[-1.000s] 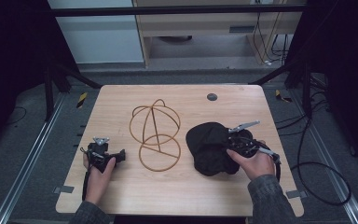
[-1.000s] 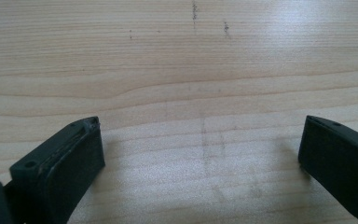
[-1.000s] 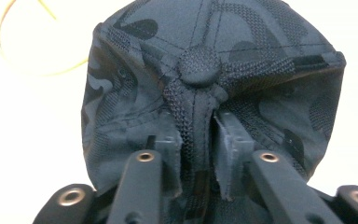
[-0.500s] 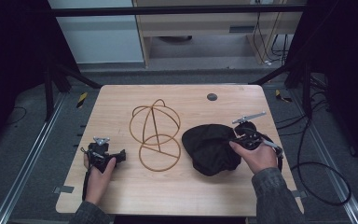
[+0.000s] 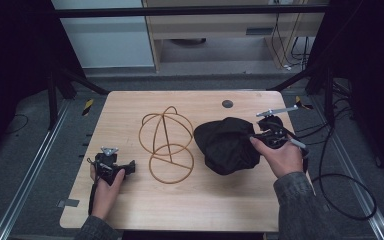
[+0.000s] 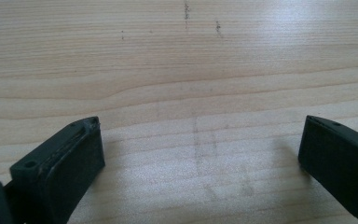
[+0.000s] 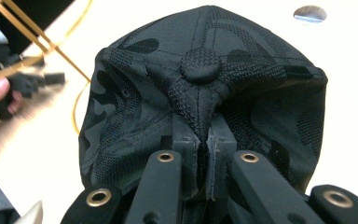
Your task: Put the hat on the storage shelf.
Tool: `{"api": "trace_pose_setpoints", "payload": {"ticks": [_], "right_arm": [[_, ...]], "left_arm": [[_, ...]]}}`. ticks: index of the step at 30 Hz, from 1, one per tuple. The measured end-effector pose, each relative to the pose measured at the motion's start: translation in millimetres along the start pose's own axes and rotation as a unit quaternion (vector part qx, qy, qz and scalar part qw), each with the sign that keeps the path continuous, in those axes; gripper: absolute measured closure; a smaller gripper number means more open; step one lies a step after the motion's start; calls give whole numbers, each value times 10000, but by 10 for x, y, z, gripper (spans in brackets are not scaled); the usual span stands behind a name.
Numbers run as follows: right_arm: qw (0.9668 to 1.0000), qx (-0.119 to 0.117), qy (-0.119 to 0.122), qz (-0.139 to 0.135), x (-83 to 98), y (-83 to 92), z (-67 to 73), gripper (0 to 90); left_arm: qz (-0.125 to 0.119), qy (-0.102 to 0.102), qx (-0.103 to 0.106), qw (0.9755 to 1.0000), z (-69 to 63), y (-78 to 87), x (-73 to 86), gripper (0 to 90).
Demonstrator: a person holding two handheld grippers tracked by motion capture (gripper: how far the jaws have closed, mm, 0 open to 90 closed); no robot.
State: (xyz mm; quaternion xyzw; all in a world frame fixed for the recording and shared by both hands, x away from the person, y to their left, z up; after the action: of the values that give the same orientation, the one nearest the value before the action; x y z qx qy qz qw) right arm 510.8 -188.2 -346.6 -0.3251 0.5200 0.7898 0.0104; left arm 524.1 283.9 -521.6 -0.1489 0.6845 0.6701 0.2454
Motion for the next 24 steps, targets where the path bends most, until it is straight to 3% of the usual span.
{"api": "trace_pose_setpoints", "payload": {"ticks": [6, 11, 24], "right_arm": [[9992, 21, -61, -383, -92, 235, 22, 853], [9975, -109, -151, -688, -108, 415, 25, 854], [9941, -213, -45, -1065, -224, 678, 150, 855]], "left_arm": [[0, -15, 7, 10000, -6, 0, 0, 0], [0, -26, 14, 10000, -13, 0, 0, 0], [-13, -35, 34, 10000, -30, -1, 0, 0]]}}
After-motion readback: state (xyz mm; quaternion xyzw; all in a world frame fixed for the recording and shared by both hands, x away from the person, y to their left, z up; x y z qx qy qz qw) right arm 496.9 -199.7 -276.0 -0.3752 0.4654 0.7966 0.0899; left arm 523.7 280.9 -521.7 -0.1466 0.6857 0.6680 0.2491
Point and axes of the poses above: each handheld gripper's, and its own axes: y roughly backward along the jaws, x roughly out of its underside, z roughly to its left, the point moved 2 cm from there along -y, roughly forward along the jaws, and after that the axes turned 13 degrees about z, right-handed, at the moved point
